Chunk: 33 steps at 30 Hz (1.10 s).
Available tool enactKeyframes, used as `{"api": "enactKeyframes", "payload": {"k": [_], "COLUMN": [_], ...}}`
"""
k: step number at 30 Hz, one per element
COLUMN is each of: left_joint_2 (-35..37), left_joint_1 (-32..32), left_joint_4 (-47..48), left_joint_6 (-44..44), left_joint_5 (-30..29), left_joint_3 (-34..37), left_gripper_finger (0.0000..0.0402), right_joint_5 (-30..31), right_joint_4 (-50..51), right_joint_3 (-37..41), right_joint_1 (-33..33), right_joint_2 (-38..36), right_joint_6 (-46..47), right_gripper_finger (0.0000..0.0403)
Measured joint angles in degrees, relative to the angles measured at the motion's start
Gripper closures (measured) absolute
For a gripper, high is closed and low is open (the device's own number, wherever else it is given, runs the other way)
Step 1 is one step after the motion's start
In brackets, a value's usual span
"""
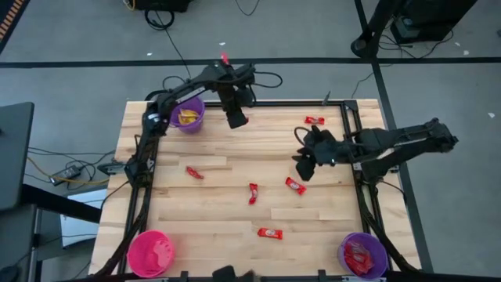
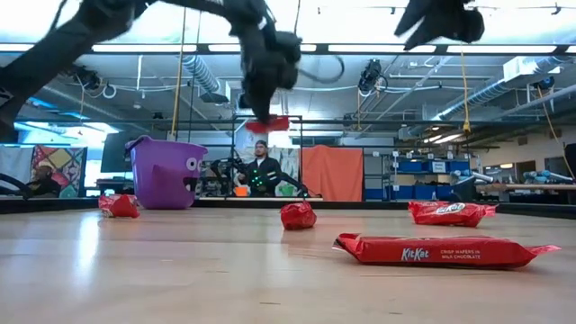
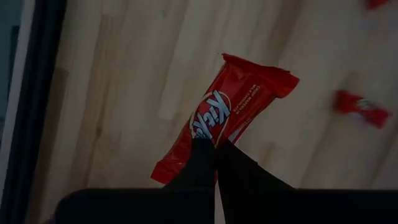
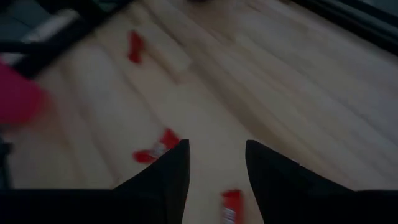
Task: Sort candy by brand, put in halloween buckets
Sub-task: Put the red chocolate into the pink bucket
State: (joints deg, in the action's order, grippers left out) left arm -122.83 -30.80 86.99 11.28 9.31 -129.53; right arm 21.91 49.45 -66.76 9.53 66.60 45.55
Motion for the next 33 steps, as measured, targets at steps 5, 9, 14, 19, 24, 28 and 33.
{"api": "enactKeyframes", "payload": {"k": [5, 9, 14, 19, 24, 28, 33], "left_joint_2": [4.92, 7.09, 8.45, 13.47, 18.19, 22.7, 28.99], "left_joint_1": [3.92, 8.2, 15.66, 26.26, 35.22, 42.97, 52.5], "left_joint_4": [0.02, 0.09, 3.29, 3.11, 2.02, 2.69, 0.31], "left_joint_6": [-8.14, -13.77, -12.73, -12.83, -29.24, -46.99, -70.49], "left_joint_5": [-0.18, -0.98, 0.03, 4.14, 2.63, -5.54, -11.52], "left_joint_3": [-0.01, -0.01, 0.11, 4.72, 11.98, 17.79, 25.91], "left_gripper_finger": [0.0398, 0.0398, 0.0398, 0.0395, 0.0394, 0.0393, 0.0393], "right_joint_5": [-3.87, -10.04, -15.16, -17.84, -21.15, -25.06, -28.26], "right_joint_4": [4.88, 4.2, 4.57, 4.64, 1.11, -3.1, -10.75], "right_joint_3": [0.0, 0.0, 0.0, 0.01, 2.06, 4.38, 8.01], "right_joint_1": [-6.07, -10.93, -15.01, -16.4, -16.73, -17.86, -18.45], "right_joint_2": [-2.1, -3.83, -4.45, -4.21, -4.14, -3.84, -3.86], "right_joint_6": [-6.49, -13.19, -19.15, -24.69, -29.02, -29.69, -29.64], "right_gripper_finger": [0.0236, 0.0236, 0.0236, 0.0236, 0.0236, 0.0236, 0.0236]}}
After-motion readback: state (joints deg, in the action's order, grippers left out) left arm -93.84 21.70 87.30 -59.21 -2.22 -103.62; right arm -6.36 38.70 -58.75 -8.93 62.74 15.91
